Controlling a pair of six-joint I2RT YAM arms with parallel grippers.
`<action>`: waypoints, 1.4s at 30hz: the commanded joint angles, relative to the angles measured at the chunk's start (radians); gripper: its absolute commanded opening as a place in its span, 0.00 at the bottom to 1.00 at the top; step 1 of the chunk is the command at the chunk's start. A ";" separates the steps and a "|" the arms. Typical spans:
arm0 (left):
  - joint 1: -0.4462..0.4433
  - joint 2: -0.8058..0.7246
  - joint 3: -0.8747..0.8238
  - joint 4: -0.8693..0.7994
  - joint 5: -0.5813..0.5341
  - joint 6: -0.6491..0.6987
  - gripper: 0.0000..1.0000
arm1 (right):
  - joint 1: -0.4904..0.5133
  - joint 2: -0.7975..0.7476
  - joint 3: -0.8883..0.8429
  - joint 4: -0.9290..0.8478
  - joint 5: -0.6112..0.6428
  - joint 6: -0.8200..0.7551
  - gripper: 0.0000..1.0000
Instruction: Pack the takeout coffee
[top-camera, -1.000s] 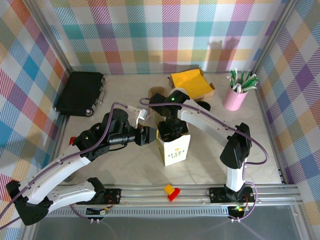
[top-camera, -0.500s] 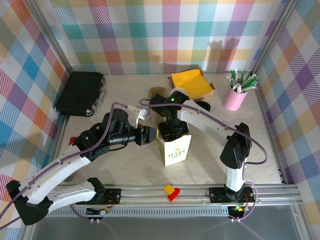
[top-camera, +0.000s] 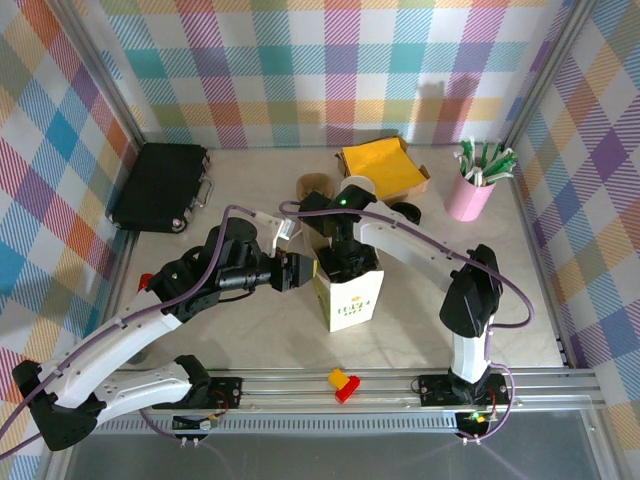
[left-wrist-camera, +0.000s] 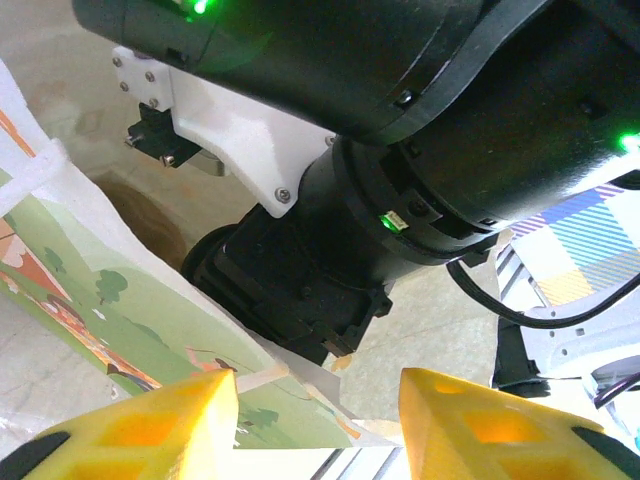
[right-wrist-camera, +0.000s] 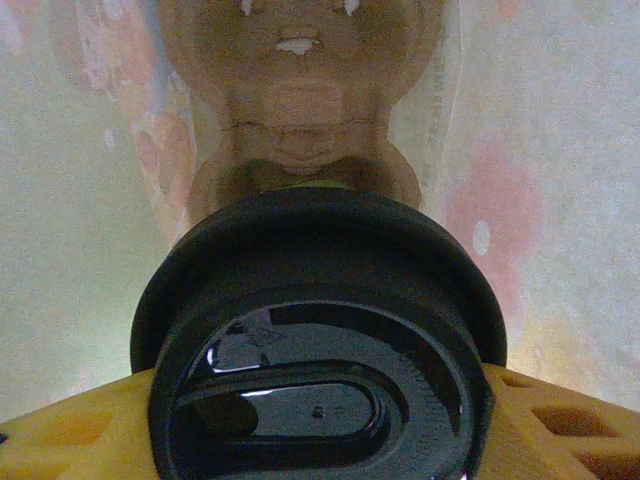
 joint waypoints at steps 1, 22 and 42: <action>0.009 -0.006 -0.014 0.007 -0.001 -0.014 0.46 | -0.004 0.017 -0.018 0.003 -0.008 -0.013 0.48; 0.010 -0.019 -0.019 0.005 -0.004 -0.017 0.46 | -0.006 0.014 -0.104 0.080 -0.026 -0.005 0.48; 0.010 -0.019 -0.022 0.007 -0.003 -0.018 0.46 | -0.006 0.007 -0.143 0.120 -0.042 -0.003 0.48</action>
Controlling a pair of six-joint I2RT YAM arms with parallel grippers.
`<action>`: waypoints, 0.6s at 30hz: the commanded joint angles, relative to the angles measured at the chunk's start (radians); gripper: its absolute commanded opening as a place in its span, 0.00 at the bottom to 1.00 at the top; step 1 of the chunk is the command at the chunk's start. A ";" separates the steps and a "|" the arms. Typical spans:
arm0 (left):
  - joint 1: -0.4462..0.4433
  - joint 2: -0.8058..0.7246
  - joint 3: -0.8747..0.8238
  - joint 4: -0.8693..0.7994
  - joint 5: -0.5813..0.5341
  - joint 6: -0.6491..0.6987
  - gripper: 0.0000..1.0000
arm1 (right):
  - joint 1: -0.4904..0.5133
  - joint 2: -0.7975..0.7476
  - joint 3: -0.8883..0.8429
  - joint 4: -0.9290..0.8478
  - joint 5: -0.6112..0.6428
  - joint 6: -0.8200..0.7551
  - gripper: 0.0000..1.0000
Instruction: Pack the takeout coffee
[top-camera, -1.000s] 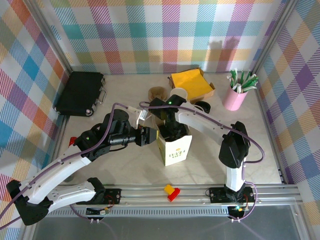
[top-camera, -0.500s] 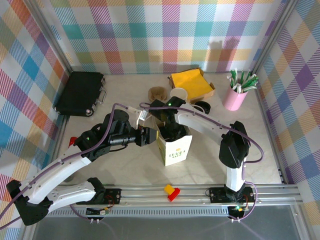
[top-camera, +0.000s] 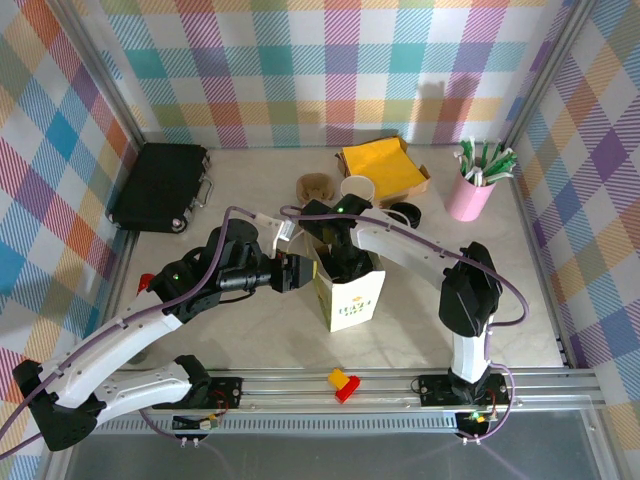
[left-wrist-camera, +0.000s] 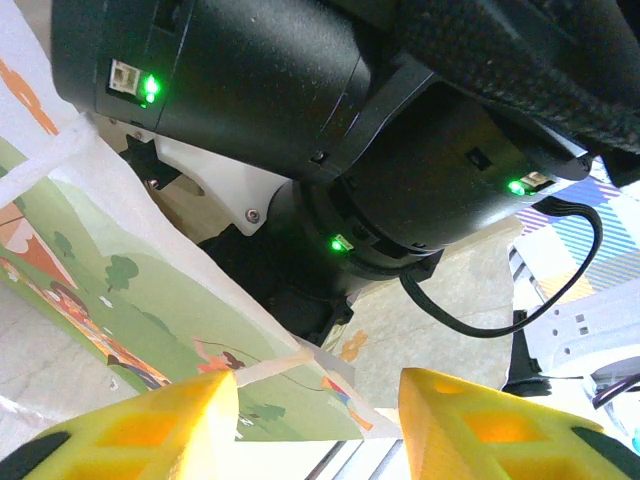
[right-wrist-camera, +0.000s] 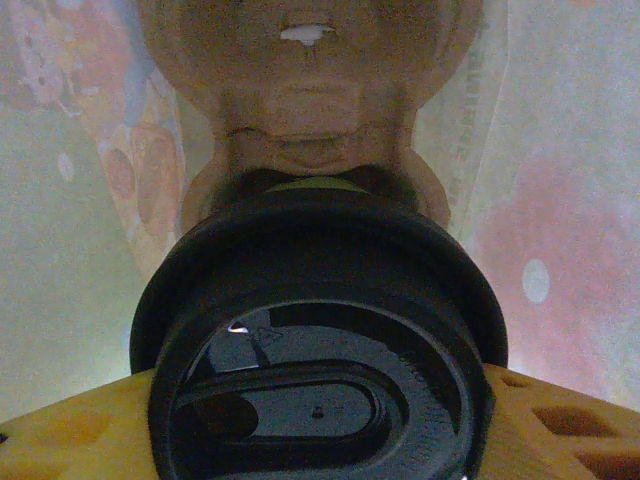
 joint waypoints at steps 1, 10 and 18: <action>0.009 -0.018 -0.009 0.006 -0.004 -0.003 0.46 | -0.001 0.003 -0.031 0.017 -0.018 -0.002 0.48; 0.010 -0.011 -0.005 0.013 -0.001 -0.005 0.46 | -0.002 0.001 -0.038 0.021 -0.020 -0.006 0.48; 0.010 -0.003 -0.002 0.016 0.003 -0.006 0.46 | -0.009 -0.006 -0.056 0.039 -0.030 -0.011 0.48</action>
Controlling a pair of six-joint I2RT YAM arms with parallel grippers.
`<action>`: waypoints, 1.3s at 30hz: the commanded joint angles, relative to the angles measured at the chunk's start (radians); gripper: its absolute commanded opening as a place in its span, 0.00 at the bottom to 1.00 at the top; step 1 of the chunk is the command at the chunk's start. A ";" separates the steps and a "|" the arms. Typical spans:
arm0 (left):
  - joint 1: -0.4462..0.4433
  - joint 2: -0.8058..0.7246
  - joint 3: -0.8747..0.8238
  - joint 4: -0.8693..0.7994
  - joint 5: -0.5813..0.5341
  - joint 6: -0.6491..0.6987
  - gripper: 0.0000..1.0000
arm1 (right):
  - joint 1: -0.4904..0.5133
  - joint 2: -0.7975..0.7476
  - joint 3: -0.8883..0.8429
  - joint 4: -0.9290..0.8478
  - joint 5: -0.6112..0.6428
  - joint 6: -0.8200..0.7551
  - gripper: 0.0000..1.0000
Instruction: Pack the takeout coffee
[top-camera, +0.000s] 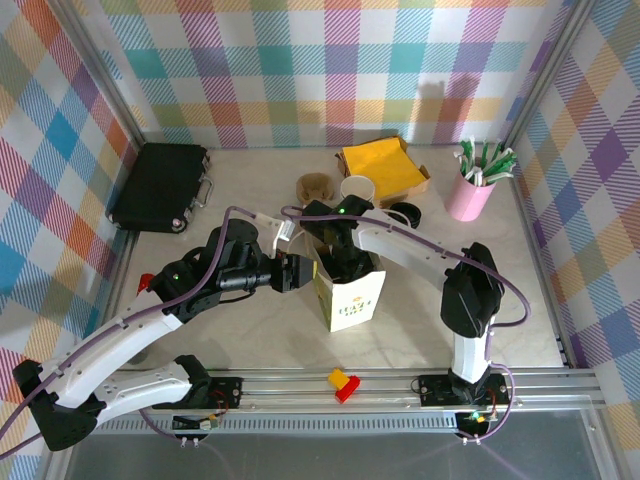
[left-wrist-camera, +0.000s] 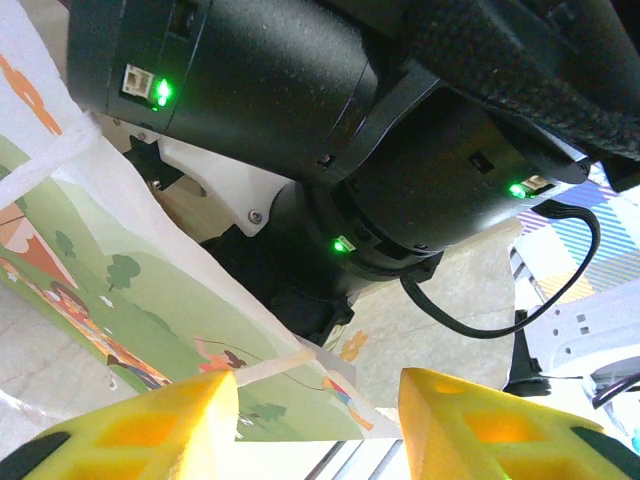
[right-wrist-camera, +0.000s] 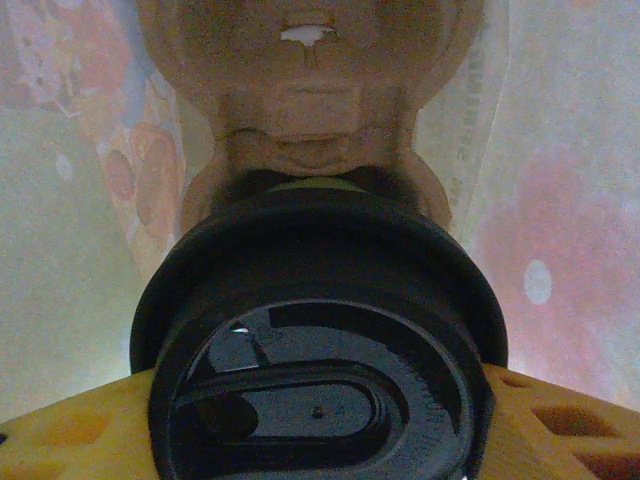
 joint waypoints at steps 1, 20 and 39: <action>0.010 -0.001 -0.001 0.016 0.004 -0.006 0.46 | -0.008 0.006 -0.035 0.021 -0.027 -0.012 0.48; 0.009 0.016 0.007 0.018 0.011 -0.008 0.46 | -0.017 0.016 -0.081 0.067 -0.035 -0.018 0.49; 0.010 0.007 0.008 0.000 -0.005 -0.009 0.46 | -0.018 -0.024 0.029 -0.019 -0.015 0.002 0.69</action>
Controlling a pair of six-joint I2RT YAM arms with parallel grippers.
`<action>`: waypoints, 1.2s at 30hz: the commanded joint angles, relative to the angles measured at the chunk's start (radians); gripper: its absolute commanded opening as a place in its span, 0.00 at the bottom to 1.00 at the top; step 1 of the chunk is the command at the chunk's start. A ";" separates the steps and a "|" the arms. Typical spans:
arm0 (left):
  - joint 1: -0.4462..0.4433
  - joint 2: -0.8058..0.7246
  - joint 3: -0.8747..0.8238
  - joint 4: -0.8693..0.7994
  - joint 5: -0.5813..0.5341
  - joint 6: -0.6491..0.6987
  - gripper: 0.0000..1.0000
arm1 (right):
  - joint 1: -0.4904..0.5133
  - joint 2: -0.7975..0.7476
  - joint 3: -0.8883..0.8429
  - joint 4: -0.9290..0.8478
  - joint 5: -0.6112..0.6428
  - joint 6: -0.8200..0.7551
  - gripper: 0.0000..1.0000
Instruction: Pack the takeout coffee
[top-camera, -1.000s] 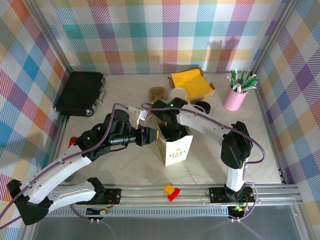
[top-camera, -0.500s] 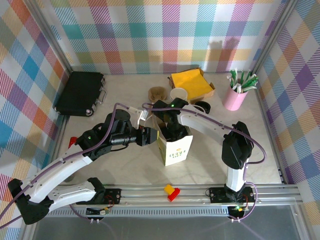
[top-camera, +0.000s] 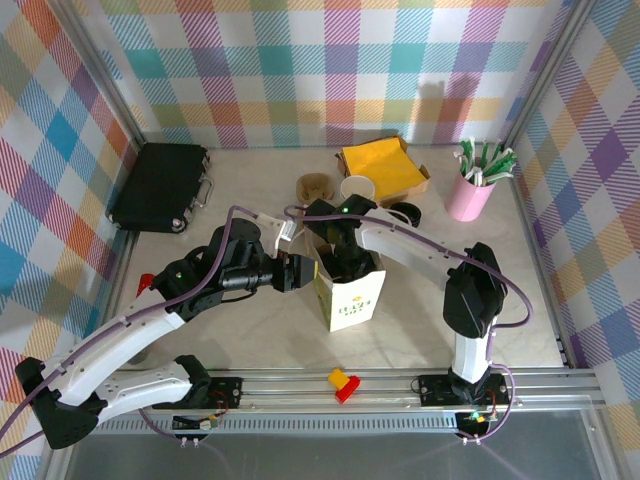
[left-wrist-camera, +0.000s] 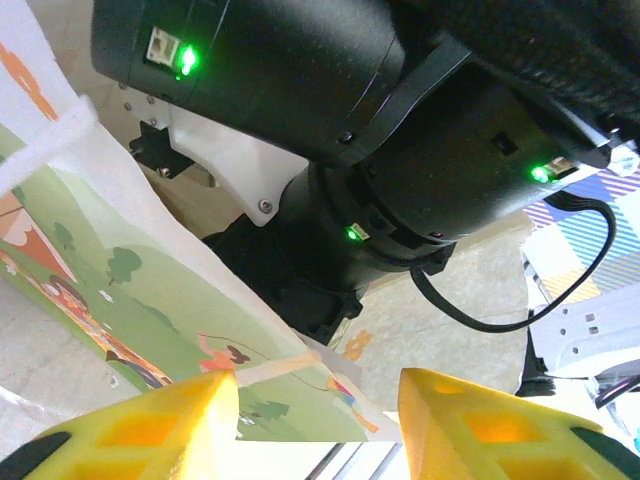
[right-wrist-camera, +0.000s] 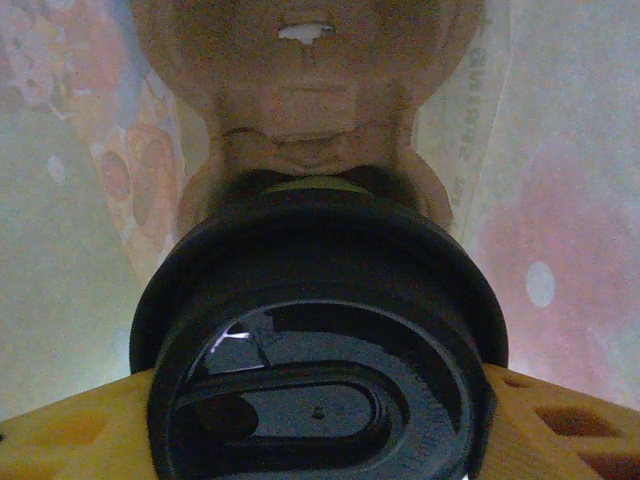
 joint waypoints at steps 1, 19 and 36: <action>0.009 -0.009 0.007 0.001 -0.006 -0.005 0.46 | -0.003 -0.010 0.050 -0.039 0.003 0.003 0.70; 0.009 -0.012 0.002 -0.018 -0.030 -0.012 0.46 | -0.003 -0.033 0.151 -0.130 0.017 0.024 0.83; 0.012 0.007 0.018 -0.068 -0.073 -0.027 0.46 | -0.003 -0.047 0.225 -0.178 0.039 0.038 0.93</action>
